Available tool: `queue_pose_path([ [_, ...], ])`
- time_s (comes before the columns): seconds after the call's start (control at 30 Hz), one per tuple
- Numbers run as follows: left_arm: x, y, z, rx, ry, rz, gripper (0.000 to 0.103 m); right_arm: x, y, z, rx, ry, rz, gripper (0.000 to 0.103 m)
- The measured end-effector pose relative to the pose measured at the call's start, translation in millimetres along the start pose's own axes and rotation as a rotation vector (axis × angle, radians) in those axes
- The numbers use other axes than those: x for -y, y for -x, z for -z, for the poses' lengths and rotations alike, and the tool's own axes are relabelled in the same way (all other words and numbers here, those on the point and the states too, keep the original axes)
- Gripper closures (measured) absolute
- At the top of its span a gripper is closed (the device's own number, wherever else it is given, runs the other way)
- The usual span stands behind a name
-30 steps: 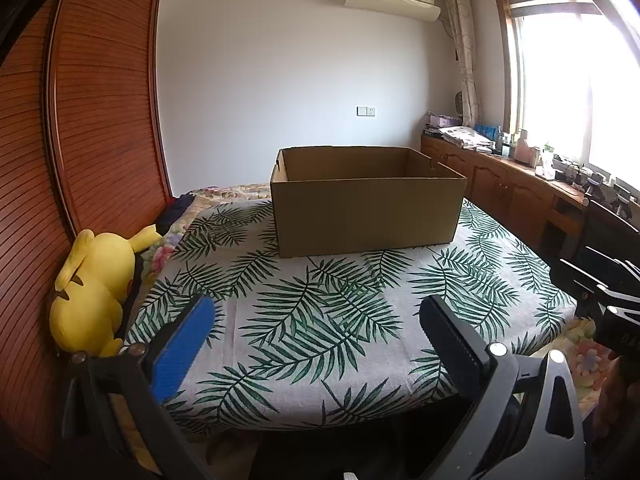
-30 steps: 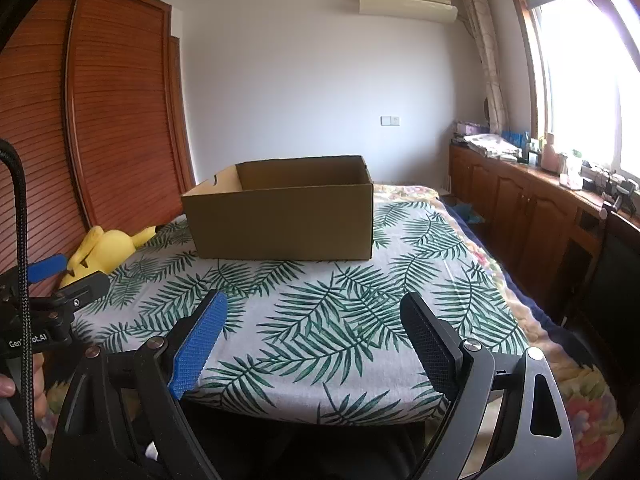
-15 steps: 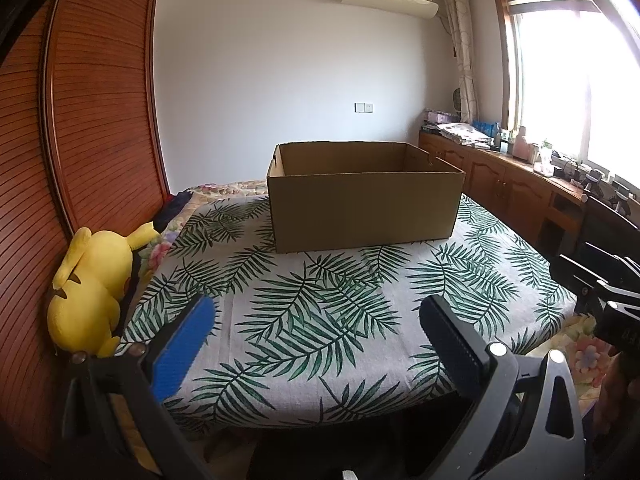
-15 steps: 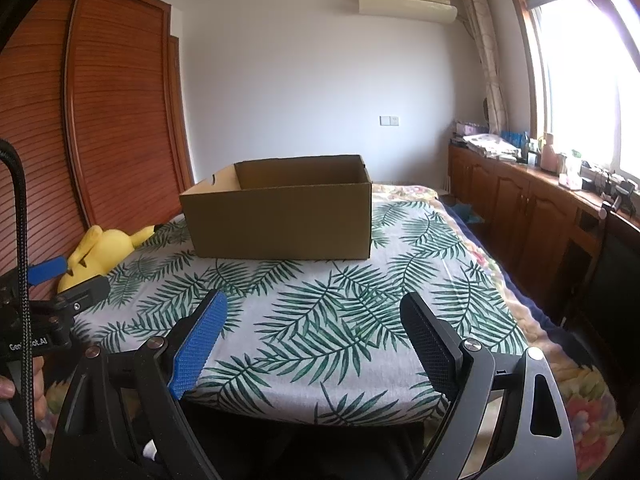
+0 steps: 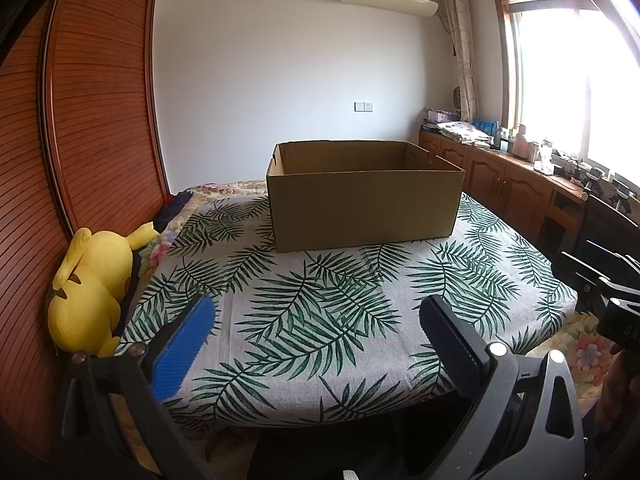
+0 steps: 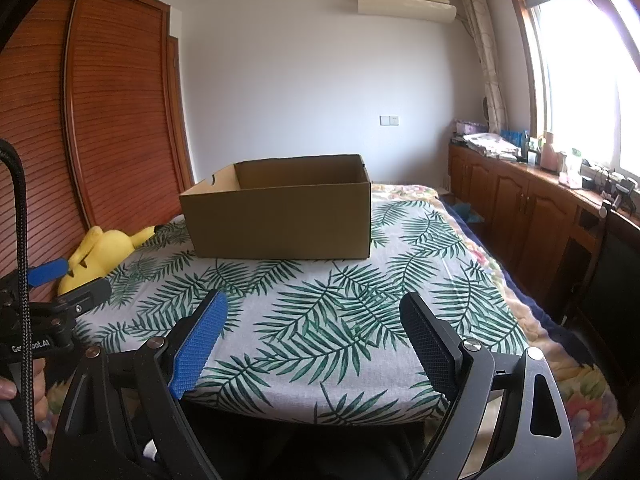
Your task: Organize snacks
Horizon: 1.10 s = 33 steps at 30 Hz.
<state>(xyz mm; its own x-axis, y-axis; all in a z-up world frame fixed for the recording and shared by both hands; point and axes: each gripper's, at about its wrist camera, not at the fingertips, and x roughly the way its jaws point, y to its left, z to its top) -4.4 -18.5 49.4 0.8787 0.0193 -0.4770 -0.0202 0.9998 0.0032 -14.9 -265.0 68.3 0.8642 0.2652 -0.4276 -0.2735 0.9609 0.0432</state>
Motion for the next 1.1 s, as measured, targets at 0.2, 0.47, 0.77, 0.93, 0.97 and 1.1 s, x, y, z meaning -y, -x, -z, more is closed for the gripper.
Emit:
queue_pose_path([
  [0.2, 0.1, 0.3, -0.2, 0.001, 0.000, -0.001, 0.000, -0.1, 0.1, 0.1, 0.000, 0.002, 0.002, 0.013],
  [0.47, -0.5, 0.3, -0.5, 0.003, 0.002, 0.002, 0.000, 1.3, -1.2, 0.5, -0.002, -0.002, 0.006, 0.013],
  [0.77, -1.1, -0.3, -0.4, 0.000, 0.002, 0.002, 0.000, 1.9, -2.0, 2.3, -0.003, 0.002, 0.007, 0.013],
  [0.93, -1.0, -0.8, -0.3, -0.001, 0.002, 0.002, 0.000, 1.8, -2.0, 2.4, -0.003, 0.001, 0.007, 0.013],
  [0.97, -1.1, -1.0, -0.3, -0.001, 0.002, 0.002, 0.000, 1.7, -1.8, 2.3, -0.002, 0.001, 0.008, 0.013],
  [1.1, -0.7, -0.7, -0.1, -0.001, 0.001, -0.001, 0.000, 2.0, -2.0, 2.5, -0.003, 0.002, 0.007, 0.013],
])
